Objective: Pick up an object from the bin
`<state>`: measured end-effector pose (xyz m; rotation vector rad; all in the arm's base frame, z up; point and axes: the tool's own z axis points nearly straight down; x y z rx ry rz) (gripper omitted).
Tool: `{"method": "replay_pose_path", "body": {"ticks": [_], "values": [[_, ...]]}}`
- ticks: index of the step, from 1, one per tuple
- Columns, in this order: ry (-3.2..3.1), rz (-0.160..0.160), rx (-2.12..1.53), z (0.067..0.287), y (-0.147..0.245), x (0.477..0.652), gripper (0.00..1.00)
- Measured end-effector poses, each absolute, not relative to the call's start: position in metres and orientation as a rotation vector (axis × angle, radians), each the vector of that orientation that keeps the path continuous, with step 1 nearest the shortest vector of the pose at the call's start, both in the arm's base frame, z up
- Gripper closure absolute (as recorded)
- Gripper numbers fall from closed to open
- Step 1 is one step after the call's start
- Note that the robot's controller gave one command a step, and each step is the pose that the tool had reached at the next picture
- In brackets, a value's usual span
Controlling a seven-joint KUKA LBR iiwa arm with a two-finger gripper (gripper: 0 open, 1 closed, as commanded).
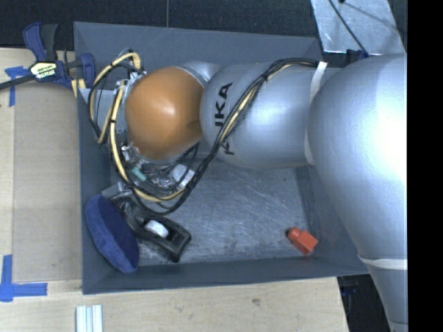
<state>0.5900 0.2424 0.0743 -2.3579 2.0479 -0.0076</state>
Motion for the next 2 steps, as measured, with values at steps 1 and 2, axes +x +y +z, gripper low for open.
{"method": "replay_pose_path", "body": {"ticks": [1, 2], "values": [[2.047, -0.001, -2.355, 0.076, 0.245, 0.589, 1.00], [1.987, -0.007, -2.419, 0.204, 0.239, 0.585, 1.00]]}}
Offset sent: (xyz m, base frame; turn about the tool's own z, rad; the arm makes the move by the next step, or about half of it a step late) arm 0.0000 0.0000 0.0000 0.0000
